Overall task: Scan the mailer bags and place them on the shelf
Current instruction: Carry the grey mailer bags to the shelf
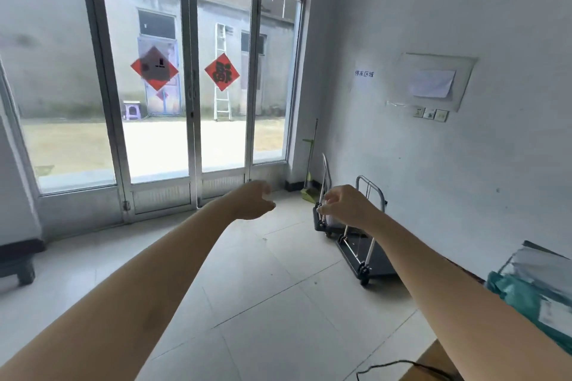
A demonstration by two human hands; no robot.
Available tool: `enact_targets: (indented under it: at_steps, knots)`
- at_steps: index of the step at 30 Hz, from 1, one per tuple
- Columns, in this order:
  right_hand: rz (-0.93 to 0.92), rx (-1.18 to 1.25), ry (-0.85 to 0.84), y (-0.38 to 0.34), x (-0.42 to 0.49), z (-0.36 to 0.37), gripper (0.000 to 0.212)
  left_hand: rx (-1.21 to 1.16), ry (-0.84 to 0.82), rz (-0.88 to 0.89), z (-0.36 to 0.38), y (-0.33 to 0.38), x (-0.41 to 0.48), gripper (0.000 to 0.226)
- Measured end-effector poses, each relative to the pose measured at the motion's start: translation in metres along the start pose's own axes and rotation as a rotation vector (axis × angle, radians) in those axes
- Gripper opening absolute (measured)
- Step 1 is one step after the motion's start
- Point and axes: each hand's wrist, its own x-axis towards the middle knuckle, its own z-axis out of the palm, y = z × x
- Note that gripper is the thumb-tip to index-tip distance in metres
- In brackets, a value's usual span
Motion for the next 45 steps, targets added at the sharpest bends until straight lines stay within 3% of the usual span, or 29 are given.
enact_targets:
  at_steps: [6, 11, 17, 22, 29, 36, 39, 45]
  knots:
    - [0.034, -0.012, 0.005, 0.026, 0.124, 0.016, 0.044, 0.005, 0.026, 0.013, -0.014, -0.042, 0.141, 0.041]
    - [0.1, -0.115, 0.145, 0.063, 0.218, -0.003, 0.041, 0.016, 0.021, 0.137, 0.002, -0.049, 0.285, 0.04]
    - [0.39, -0.169, 0.226, 0.136, 0.296, -0.049, 0.043, 0.207, -0.196, 0.394, 0.035, -0.02, 0.443, 0.04]
    - [0.585, -0.146, 0.336, 0.206, 0.316, -0.095, 0.043, 0.067, -0.217, 0.548, 0.068, 0.064, 0.551, 0.037]
    - [0.827, -0.139, 0.451, 0.36, 0.319, -0.157, 0.046, 0.116, -0.429, 0.868, 0.22, 0.211, 0.629, 0.045]
    - [1.098, -0.074, 0.514, 0.497, 0.285, -0.234, 0.038, 0.017, -0.543, 0.946, 0.307, 0.382, 0.717, 0.039]
    - [1.234, 0.006, 0.621, 0.541, 0.257, -0.256, 0.044, -0.065, -0.624, 0.982, 0.358, 0.436, 0.735, 0.034]
    - [1.554, 0.129, 0.833, 0.61, 0.201, -0.253, 0.045, 0.093, -0.864, 1.225, 0.502, 0.531, 0.729, 0.041]
